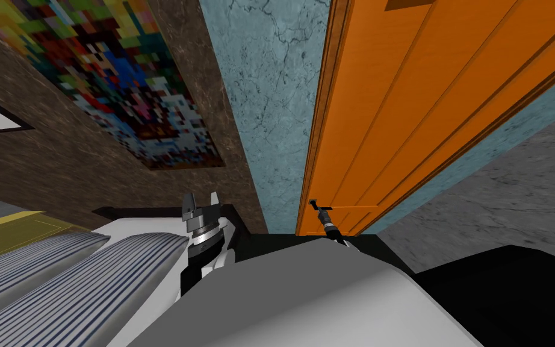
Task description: Pull the door open
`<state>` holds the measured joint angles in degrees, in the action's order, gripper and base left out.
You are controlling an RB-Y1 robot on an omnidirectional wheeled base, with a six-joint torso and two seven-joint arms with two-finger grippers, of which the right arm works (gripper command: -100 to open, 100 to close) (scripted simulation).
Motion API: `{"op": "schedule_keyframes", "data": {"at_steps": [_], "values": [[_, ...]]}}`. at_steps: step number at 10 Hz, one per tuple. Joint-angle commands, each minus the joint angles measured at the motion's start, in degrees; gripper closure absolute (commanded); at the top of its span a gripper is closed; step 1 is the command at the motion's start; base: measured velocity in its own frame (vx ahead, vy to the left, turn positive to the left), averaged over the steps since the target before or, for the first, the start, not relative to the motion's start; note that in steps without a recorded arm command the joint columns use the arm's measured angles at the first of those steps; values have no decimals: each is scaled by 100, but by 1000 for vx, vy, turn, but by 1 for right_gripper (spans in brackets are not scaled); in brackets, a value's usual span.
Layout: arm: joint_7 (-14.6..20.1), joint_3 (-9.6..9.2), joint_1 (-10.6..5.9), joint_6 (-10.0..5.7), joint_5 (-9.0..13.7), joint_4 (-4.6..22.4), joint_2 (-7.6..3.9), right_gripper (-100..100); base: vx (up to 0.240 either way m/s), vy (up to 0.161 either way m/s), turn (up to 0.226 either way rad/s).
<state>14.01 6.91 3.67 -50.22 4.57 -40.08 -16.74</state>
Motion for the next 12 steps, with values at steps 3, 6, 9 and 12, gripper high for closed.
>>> {"op": "schedule_keyframes", "data": {"at_steps": [3, 6, 9, 12], "values": [[129, -80, 89, -109, -46, -9, -90, 100, -89, -21, 80], [349, -221, 241, -300, -128, -27, -244, 100, -192, -45, 123], [580, -371, 400, -503, -215, -45, -408, 100, -221, -55, 137], [693, -455, 548, -694, -266, -7, -480, 100, -153, -47, 120]]}}
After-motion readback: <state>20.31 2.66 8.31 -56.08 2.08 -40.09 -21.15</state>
